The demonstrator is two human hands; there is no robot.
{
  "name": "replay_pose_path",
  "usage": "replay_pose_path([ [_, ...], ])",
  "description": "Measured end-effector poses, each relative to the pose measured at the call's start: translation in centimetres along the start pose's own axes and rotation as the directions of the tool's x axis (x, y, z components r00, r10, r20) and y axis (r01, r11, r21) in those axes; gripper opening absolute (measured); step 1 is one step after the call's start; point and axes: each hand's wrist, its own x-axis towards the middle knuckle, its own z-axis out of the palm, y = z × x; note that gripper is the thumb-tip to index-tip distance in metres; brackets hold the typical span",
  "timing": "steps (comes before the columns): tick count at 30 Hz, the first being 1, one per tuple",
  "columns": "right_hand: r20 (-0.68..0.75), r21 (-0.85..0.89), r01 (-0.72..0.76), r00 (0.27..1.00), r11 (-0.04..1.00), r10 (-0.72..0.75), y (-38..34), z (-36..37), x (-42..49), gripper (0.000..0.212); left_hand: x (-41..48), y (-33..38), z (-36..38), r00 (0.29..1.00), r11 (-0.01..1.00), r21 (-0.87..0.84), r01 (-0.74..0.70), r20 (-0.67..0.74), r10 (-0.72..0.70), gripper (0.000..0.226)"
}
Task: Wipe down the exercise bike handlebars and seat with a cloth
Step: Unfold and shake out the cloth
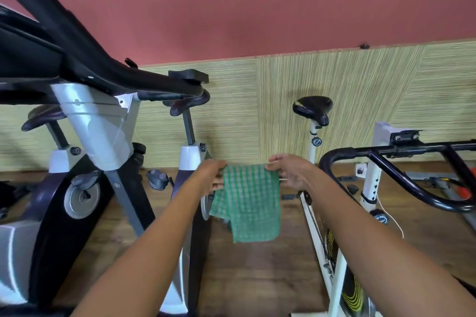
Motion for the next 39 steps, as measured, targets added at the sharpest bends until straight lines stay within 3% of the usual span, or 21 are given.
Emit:
replay_pose_path([
  [5, 0.031, 0.056, 0.103, 0.994, 0.993, -0.105, -3.8, -0.2, -1.8, 0.031, -1.1, 3.3, -1.4, 0.986, 0.982, -0.159, -0.104, 0.110, 0.122, 0.042],
  [11, 0.099, 0.035, 0.222, 0.969, 0.974, -0.225, -8.7, -0.2, -4.8, 0.040, -3.4, 8.8, -1.1, 0.948, 0.948, -0.010, -0.318, -0.015, 0.317, 0.036],
  [16, 0.007, -0.026, 0.324, 0.946, 0.946, -0.324, -10.7, 0.3, -5.7, 0.042, -4.2, 11.9, -1.2, 0.903, 0.903, 0.075, -0.424, -0.043, 0.427, 0.033],
  [21, -0.110, -0.259, 0.314, 0.930, 0.913, -0.351, -10.9, 0.6, -6.2, 0.052, -4.5, 13.8, -1.0, 0.916, 0.918, 0.024, -0.397, -0.054, 0.398, 0.037],
  [27, -0.130, -0.206, 0.314, 0.930, 0.927, -0.344, -10.8, 0.5, -6.4, 0.026, -5.1, 13.8, -1.6, 0.954, 0.953, 0.084, -0.291, 0.095, 0.283, 0.056],
  [31, -0.112, -0.229, 0.312, 0.932, 0.922, -0.344, -11.3, 0.4, -6.5, 0.015, -5.3, 13.5, -1.7, 0.934, 0.926, 0.146, -0.348, 0.138, 0.330, 0.046],
  [37, 0.012, -0.191, 0.317, 0.947, 0.929, -0.321, -12.5, 0.2, -7.6, 0.038, -5.4, 14.4, -1.5, 0.880, 0.868, 0.144, -0.476, 0.075, 0.470, 0.039],
  [39, -0.008, -0.213, 0.342, 0.936, 0.915, -0.351, -12.6, 0.4, -7.4, 0.038, -5.3, 14.7, -1.5, 0.850, 0.823, 0.218, -0.524, 0.069, 0.523, 0.038],
])
